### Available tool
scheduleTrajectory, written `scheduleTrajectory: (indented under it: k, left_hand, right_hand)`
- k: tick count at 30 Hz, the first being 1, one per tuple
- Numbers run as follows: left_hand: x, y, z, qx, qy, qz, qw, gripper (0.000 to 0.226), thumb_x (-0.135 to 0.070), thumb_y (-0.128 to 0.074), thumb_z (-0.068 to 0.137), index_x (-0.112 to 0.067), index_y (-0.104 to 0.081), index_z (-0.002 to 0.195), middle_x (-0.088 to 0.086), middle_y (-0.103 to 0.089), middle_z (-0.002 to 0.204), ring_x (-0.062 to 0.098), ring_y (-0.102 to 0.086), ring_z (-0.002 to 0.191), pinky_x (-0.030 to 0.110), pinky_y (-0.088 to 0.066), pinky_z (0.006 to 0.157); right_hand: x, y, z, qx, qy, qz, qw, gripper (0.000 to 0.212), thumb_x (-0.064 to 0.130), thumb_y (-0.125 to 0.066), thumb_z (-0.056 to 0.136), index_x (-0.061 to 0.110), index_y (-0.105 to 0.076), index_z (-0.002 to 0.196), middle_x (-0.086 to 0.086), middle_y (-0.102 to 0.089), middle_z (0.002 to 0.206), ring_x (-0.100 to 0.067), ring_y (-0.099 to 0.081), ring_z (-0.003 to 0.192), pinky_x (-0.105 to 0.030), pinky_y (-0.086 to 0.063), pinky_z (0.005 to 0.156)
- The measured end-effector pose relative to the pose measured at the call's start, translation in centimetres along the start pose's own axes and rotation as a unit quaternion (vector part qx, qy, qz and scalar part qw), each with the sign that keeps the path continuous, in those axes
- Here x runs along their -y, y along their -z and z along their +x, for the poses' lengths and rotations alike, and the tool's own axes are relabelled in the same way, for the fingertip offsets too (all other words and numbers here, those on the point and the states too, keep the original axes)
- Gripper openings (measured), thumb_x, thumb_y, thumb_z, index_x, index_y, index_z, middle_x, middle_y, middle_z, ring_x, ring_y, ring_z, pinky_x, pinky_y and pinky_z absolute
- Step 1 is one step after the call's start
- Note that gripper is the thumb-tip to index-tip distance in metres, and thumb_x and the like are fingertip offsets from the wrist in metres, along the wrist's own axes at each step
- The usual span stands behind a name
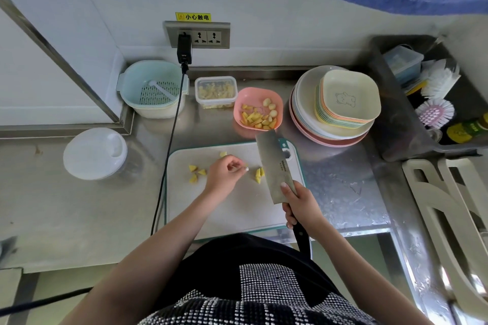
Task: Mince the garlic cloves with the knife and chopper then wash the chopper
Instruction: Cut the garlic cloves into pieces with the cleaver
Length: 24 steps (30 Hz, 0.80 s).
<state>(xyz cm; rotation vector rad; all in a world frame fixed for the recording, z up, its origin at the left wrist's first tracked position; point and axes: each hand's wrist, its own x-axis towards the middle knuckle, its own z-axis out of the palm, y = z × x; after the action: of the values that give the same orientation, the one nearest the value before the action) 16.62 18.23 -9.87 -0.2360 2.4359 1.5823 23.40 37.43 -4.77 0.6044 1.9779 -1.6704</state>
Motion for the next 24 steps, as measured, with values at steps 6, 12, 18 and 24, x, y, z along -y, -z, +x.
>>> scheduleTrajectory:
  k: [6,12,18,24]
  left_hand:
    - [-4.1,-1.0,0.0,0.097,0.173,-0.277,0.94,0.028,-0.025,-0.04,0.102,-0.008,-0.063,0.105,0.009,-0.068,0.103,0.02,-0.063,0.092,0.027,-0.047,0.074]
    - [-4.6,-1.4,-0.2,0.111,0.304,-0.349,0.879,0.054,-0.045,-0.028,0.103,-0.007,-0.063,0.088,0.01,-0.066,0.081,0.021,-0.06,0.075,0.03,-0.048,0.069]
    - [-0.5,1.5,-0.3,-0.084,0.051,-0.039,0.994,0.009,-0.019,-0.056,0.093,-0.012,-0.056,0.087,0.001,-0.061,0.083,0.012,-0.055,0.068,0.027,-0.041,0.061]
    - [2.3,4.1,-1.1,-0.086,-0.042,0.183,0.978,0.017,-0.012,-0.061,0.086,-0.012,-0.057,0.102,-0.003,-0.059,0.088,0.021,-0.06,0.079,0.036,-0.049,0.068]
  right_hand:
    - [0.2,0.1,-0.3,0.03,-0.006,0.024,0.999,0.033,0.031,-0.043,0.102,-0.001,-0.044,0.105,-0.005,-0.037,0.054,-0.015,-0.03,0.035,-0.024,-0.035,0.037]
    - [0.0,-0.2,0.0,0.01,-0.015,0.042,0.999,0.031,0.033,-0.044,0.101,0.002,-0.045,0.102,-0.005,-0.037,0.055,-0.016,-0.03,0.036,-0.025,-0.034,0.04]
    - [-1.0,1.1,0.7,-0.174,0.041,-0.144,0.973,0.025,0.028,-0.046,0.098,0.016,-0.047,0.076,-0.004,-0.048,0.057,-0.022,-0.043,0.045,-0.028,-0.035,0.041]
    - [-2.3,1.9,0.9,-0.253,0.072,-0.403,0.877,0.007,0.022,-0.04,0.098,0.017,-0.035,0.099,-0.004,-0.053,0.077,-0.031,-0.051,0.064,-0.033,-0.037,0.055]
